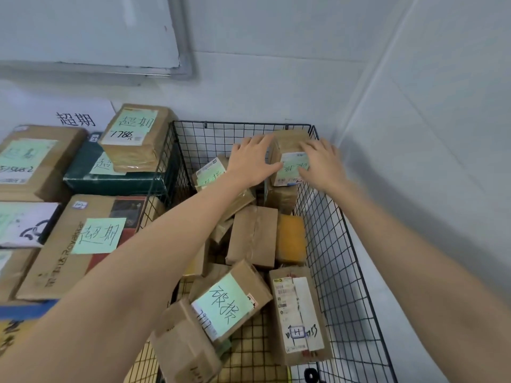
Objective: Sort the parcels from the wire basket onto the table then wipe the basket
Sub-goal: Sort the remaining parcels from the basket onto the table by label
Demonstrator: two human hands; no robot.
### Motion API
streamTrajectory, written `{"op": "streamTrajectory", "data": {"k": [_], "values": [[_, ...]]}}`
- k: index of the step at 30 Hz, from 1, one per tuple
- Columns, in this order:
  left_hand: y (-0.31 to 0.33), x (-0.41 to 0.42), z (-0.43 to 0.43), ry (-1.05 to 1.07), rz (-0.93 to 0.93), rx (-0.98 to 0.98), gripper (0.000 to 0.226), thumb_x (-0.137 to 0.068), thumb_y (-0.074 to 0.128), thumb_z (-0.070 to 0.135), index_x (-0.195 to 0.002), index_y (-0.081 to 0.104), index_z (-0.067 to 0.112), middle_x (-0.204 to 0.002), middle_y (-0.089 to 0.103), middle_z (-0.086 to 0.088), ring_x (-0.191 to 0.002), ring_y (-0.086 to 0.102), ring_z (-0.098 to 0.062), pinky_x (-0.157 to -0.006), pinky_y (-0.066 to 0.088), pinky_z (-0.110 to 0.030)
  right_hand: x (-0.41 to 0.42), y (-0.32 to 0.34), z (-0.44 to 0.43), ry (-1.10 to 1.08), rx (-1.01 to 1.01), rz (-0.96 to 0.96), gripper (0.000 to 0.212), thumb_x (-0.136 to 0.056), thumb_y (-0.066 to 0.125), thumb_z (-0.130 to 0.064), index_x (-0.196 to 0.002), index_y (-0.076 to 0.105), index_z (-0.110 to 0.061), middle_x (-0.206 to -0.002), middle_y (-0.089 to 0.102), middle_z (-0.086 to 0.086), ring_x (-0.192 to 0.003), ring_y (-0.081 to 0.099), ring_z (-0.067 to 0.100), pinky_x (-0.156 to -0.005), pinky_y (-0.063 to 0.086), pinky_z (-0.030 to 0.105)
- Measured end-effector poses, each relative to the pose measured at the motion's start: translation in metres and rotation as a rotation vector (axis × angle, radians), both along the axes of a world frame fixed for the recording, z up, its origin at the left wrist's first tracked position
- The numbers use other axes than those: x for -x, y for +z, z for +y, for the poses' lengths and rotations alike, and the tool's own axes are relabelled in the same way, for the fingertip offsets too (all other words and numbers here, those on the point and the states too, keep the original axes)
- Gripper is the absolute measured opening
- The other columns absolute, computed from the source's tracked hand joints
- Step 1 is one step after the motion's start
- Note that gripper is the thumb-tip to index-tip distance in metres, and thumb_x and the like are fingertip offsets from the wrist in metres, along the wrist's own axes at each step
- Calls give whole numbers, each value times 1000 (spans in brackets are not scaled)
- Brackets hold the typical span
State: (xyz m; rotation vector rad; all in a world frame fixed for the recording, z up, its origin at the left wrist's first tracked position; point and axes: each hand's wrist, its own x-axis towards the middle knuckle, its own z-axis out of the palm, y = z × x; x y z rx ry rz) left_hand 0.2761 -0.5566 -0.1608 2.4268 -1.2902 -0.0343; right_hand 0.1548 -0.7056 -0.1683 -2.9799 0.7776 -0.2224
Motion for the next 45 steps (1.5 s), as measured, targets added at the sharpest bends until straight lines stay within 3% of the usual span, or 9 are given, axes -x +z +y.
{"op": "streamTrajectory", "data": {"k": [4, 9, 12, 15, 19, 27, 32, 39, 45], "values": [[-8, -3, -2, 1, 31, 15, 72, -87, 60, 50, -150, 33, 28, -152, 40, -3, -136, 40, -29, -109, 31, -48, -5, -1, 7, 113, -12, -69, 65, -87, 70, -21, -146, 44, -13, -150, 43, 6, -146, 25, 29, -122, 17, 50], [-23, -8, 0, 35, 130, 66, 71, -85, 68, 43, -147, 39, 25, -156, 31, -6, -137, 37, -29, -110, 33, -51, -5, -4, 15, 128, -195, -190, 61, -87, 69, -11, -144, 47, -17, -155, 29, 7, -130, 44, 20, -98, 47, 32], [-30, -8, 1, 17, 255, 133, 73, -83, 72, 33, -147, 38, 23, -152, 34, -11, -133, 43, -31, -107, 41, -50, -9, -2, 17, 129, -315, -174, 61, -88, 70, -12, -142, 43, -17, -152, 34, 9, -125, 45, 17, -101, 41, 27], [-29, -7, 1, 3, 348, 218, 72, -82, 74, 22, -146, 40, 19, -146, 40, -12, -128, 46, -28, -104, 44, -40, -15, 1, 19, 141, -370, -175, 58, -86, 71, -9, -137, 43, -16, -139, 48, 7, -122, 50, 21, -101, 48, 41], [-19, -6, 4, 26, 374, 298, 69, -79, 75, 14, -141, 45, 14, -136, 47, -12, -114, 53, -23, -93, 44, -28, -18, 8, 24, 128, -386, -196, 56, -86, 69, -4, -135, 46, -15, -138, 49, 8, -123, 49, 22, -103, 46, 40], [41, -2, 26, 6, 316, 392, 72, -76, 75, 11, -141, 43, 12, -130, 47, -12, -109, 54, -22, -96, 50, -38, -8, 59, 45, 118, -436, -346, 61, -86, 72, -6, -139, 44, -18, -142, 47, 6, -124, 49, 19, -104, 38, 23], [98, 12, 46, -25, 228, 500, 77, -75, 78, 16, -143, 42, 12, -136, 43, -9, -112, 56, -22, -96, 51, -42, 9, 110, 56, 138, -461, -498, 66, -83, 75, -10, -139, 43, -23, -138, 50, 6, -120, 55, 23, -101, 50, 46], [163, 45, 73, -61, 160, 610, 82, -78, 80, 19, -147, 36, 15, -137, 40, -5, -102, 56, -13, -89, 55, -35, 46, 182, 77, 174, -459, -677, 64, -85, 75, -8, -139, 43, -21, -131, 53, 6, -107, 60, 23, -83, 57, 36], [195, 68, 91, -60, 151, 693, 85, -76, 82, 20, -147, 36, 13, -129, 38, -5, -99, 55, -15, -88, 54, -30, 72, 213, 98, 223, -357, -721, 71, -82, 78, -14, -142, 42, -24, -134, 45, 3, -111, 56, 19, -93, 53, 47]]}}
